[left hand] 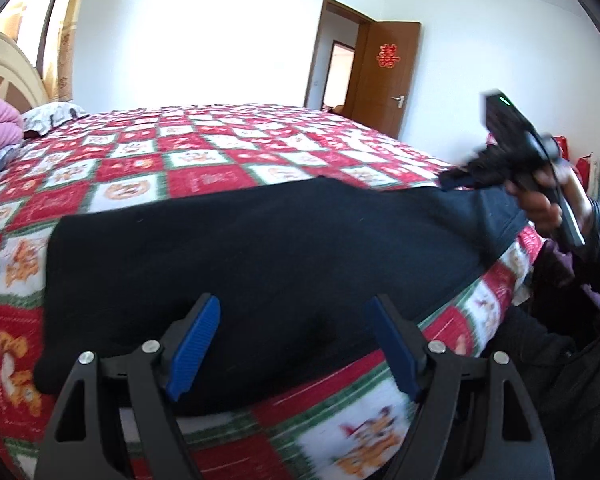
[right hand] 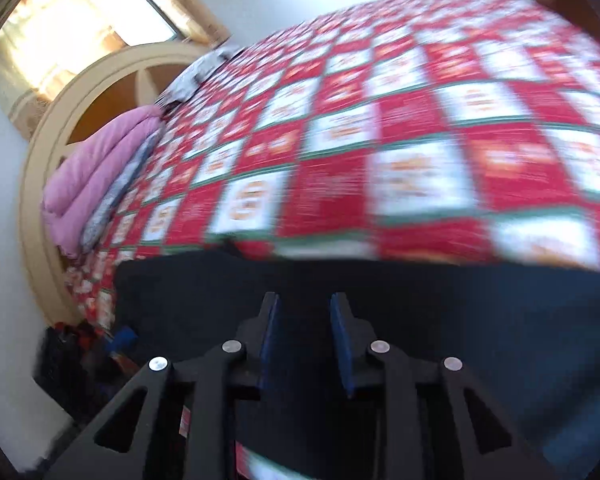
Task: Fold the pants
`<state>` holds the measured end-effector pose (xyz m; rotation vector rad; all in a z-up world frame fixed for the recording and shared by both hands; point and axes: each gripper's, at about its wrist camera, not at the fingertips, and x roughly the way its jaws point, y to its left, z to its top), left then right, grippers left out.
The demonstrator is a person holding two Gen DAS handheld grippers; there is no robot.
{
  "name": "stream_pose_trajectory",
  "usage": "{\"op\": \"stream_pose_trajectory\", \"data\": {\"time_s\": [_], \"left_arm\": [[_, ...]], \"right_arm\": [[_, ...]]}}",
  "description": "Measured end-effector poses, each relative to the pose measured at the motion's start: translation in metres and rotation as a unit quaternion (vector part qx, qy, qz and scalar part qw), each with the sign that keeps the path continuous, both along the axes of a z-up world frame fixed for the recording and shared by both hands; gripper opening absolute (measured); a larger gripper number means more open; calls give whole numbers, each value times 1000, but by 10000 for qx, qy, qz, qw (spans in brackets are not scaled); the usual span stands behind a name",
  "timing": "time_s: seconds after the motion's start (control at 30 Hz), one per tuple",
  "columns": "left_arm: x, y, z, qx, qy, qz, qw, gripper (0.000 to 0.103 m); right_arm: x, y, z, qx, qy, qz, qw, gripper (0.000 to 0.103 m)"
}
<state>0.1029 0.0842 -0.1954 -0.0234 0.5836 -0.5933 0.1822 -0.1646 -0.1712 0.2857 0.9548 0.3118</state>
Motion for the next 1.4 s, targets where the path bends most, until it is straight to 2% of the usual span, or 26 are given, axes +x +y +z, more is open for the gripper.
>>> {"op": "stream_pose_trajectory", "data": {"time_s": [0.07, 0.17, 0.27, 0.33, 0.43, 0.53, 0.63, 0.7, 0.73, 0.77, 0.83, 0.9, 0.97, 1.03, 1.13, 1.23, 1.27, 1.33, 1.4], "left_arm": [[2, -13, 3, -25, 9, -154, 9999, 80], [6, -41, 10, 73, -86, -491, 9987, 80], [8, -71, 17, 104, -186, -797, 9966, 81], [13, -90, 21, 88, -191, -974, 9950, 91], [17, -110, 22, 31, -167, -1058, 9942, 92], [21, -120, 18, -106, -6, -1101, 9939, 92], [22, -128, 8, -56, 145, -1106, 9937, 92], [22, -131, 0, 30, 229, -1090, 9938, 92], [22, -132, -3, 70, 205, -1081, 9939, 92], [20, -132, -3, 94, 139, -1091, 9939, 92], [19, -135, -3, 188, 93, -1103, 9937, 92], [18, -136, -3, 223, 77, -1110, 9935, 92], [19, -136, -4, 220, 73, -1118, 9935, 92], [18, -135, -5, 197, 60, -1105, 9937, 92], [19, -135, -6, 136, 51, -1081, 9940, 92], [19, -135, -6, 106, 58, -1092, 9939, 92], [20, -135, -6, 108, 68, -1109, 9938, 92], [20, -135, -5, 110, 89, -1122, 9936, 92], [21, -136, -4, 121, 132, -1132, 9934, 93]], "right_arm": [[-36, -49, 9, -174, -115, -452, 9988, 28], [-86, -124, 20, -117, -211, -1349, 9906, 29], [-134, -189, 33, 19, -405, -2316, 9720, 29], [-166, -234, 42, 150, -555, -2980, 9528, 29], [-190, -276, 47, 221, -553, -3675, 9281, 29], [-199, -313, 43, 619, -612, -4066, 9095, 32], [-198, -332, 35, 930, -606, -4215, 9000, 35], [-193, -340, 32, 960, -654, -4347, 8931, 35], [-189, -343, 31, 896, -732, -4394, 8908, 34], [-186, -345, 32, 808, -782, -4422, 8898, 28], [-174, -341, 37, 546, -852, -4345, 8949, 6], [-164, -343, 45, 433, -983, -4174, 9023, 6], [-157, -340, 70, 424, -1426, -3881, 9095, 6], [-158, -337, 95, 607, -1988, -3538, 9119, 6], [-166, -332, 107, 550, -2433, -3257, 9120, 6], [-178, -347, 81, 550, -1879, -3504, 9159, 6], [-185, -356, 63, 668, -1533, -3684, 9145, 6], [-199, -364, 41, 772, -1186, -3899, 9099, 6], [-215, -369, 24, 981, -1027, -4034, 9040, 6]]}}
